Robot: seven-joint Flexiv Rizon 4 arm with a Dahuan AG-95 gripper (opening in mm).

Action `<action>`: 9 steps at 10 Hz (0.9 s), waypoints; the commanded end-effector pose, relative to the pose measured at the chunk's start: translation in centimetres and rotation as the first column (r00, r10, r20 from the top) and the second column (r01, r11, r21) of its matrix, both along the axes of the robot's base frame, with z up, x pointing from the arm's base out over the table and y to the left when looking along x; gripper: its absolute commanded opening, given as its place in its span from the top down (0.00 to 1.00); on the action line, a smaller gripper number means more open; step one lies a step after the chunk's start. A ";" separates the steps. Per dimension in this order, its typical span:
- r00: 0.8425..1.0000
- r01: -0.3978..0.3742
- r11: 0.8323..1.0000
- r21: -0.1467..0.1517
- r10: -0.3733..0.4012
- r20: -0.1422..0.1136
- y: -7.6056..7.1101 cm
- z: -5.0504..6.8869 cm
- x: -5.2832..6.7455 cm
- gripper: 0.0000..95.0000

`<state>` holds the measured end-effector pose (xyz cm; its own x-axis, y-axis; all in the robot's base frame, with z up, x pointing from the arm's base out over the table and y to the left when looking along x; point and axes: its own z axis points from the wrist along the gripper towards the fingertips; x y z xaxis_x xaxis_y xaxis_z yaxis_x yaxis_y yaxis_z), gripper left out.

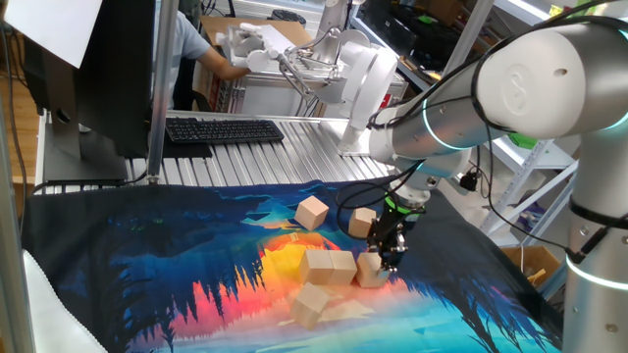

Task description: Stack the blocks into a pyramid shape

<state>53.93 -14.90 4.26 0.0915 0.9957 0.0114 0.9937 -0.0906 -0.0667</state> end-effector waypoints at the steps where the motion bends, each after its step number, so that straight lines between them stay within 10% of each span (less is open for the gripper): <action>1: 1.000 0.007 1.000 0.003 -0.007 0.014 0.1 -0.1 0.0 1.00; 9: 0.998 0.045 0.999 0.016 -0.046 0.053 1.0 -0.2 0.2 1.00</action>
<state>54.14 -13.82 4.07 0.1415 0.9894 0.0315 0.9898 -0.1409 -0.0190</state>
